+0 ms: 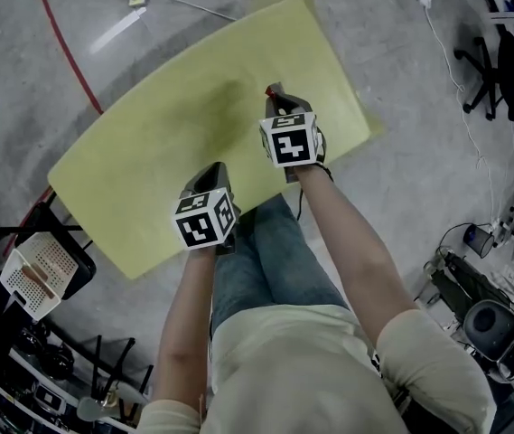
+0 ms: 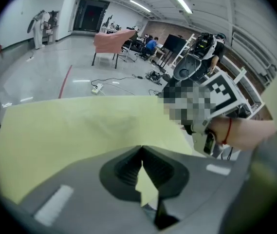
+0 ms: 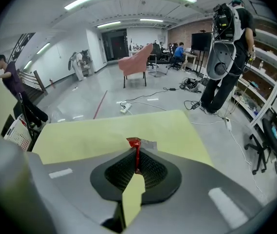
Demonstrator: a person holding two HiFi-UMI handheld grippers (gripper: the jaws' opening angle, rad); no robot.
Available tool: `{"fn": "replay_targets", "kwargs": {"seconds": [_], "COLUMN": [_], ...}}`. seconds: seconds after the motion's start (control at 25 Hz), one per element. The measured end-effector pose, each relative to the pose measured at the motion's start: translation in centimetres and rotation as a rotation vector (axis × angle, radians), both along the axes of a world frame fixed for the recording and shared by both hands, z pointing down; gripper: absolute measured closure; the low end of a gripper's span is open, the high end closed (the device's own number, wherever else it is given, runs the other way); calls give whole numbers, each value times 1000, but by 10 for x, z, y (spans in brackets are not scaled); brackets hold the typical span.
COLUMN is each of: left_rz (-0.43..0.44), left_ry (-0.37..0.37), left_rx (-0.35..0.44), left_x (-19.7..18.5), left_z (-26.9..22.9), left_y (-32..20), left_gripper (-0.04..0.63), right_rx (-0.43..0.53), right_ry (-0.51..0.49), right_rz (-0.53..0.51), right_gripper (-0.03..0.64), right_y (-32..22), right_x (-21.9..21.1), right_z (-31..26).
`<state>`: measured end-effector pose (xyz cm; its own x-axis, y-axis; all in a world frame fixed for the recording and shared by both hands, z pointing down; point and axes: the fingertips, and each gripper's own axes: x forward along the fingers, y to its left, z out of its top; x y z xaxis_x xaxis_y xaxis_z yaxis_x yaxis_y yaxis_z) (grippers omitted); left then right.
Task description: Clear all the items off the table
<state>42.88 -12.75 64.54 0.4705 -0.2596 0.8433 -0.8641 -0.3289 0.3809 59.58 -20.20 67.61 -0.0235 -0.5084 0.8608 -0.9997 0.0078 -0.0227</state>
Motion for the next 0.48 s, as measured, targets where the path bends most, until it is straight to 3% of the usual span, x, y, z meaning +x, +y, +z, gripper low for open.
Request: {"fn": "replay_targets", "kwargs": {"seconds": [0.48], "left_rz": [-32], "left_ry": [2], "left_rx": [16], "left_x": [-9], "left_z": [-40], "left_y": [28], "left_gripper": [586], "right_rx": [50], "right_ry": [-19], "right_rz": [-15], "right_gripper": [603], "right_y": [22], "right_x": [-16], "right_z": [-67]}}
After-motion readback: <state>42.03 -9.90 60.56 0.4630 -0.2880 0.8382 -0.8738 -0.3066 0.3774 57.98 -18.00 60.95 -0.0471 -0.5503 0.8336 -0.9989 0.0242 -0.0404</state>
